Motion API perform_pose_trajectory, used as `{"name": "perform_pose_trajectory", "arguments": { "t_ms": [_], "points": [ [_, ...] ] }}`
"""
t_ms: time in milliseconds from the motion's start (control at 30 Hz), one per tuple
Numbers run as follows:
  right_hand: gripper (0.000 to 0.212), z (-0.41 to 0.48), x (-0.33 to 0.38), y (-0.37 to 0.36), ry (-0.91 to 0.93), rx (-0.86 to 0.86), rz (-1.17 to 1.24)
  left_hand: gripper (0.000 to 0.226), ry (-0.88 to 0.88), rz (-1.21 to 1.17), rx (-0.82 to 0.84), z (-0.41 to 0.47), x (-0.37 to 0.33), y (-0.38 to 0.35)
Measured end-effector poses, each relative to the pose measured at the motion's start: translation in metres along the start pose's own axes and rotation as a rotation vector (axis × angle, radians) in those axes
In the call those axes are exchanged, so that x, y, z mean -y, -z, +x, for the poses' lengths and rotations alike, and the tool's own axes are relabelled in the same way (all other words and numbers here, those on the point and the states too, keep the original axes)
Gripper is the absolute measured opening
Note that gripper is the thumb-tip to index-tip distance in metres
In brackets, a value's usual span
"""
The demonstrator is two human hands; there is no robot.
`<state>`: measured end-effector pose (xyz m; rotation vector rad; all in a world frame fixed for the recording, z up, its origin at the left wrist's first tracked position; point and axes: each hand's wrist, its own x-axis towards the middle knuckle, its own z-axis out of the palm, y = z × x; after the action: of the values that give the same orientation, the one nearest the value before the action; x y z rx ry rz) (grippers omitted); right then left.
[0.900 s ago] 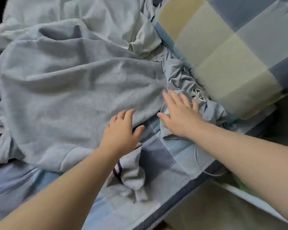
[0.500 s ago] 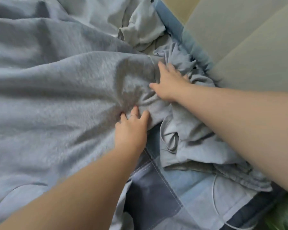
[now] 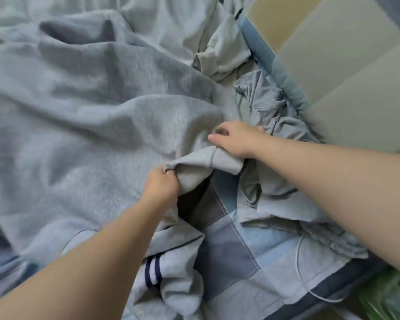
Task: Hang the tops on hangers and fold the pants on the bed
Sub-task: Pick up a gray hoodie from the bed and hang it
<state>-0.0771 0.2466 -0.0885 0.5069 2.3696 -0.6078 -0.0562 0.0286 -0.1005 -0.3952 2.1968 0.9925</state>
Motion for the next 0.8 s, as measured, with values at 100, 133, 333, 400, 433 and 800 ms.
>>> {"name": "perform_pose_trajectory", "arguments": {
  "t_ms": [100, 133, 333, 400, 433, 800],
  "points": [
    [0.063, -0.050, 0.022, -0.009, 0.139, 0.182, 0.208, 0.034, 0.105, -0.099, -0.015, -0.042, 0.025, 0.032],
    [0.061, -0.070, 0.030, -0.014, 0.165, 0.224, 0.248, 0.035, 0.121, -0.131, -0.043, -0.056, 0.030, 0.043],
    [0.052, -0.200, 0.084, -0.037, 0.248, 0.334, 0.393, 0.037, 0.278, -0.356, -0.154, -0.154, 0.051, 0.125],
    [0.058, -0.244, 0.103, -0.034, 0.295, 0.339, 0.389, 0.037, 0.300, -0.341, -0.155, -0.190, 0.057, 0.159],
    [0.061, -0.265, 0.114, -0.029, 0.311, 0.338, 0.370, 0.035, 0.308, -0.330, -0.171, -0.208, 0.061, 0.178],
    [0.023, -0.453, 0.280, -0.013, 0.327, 0.078, 0.379, 0.052, 0.043, -0.230, -0.181, -0.392, 0.095, 0.373]
  ]
}}
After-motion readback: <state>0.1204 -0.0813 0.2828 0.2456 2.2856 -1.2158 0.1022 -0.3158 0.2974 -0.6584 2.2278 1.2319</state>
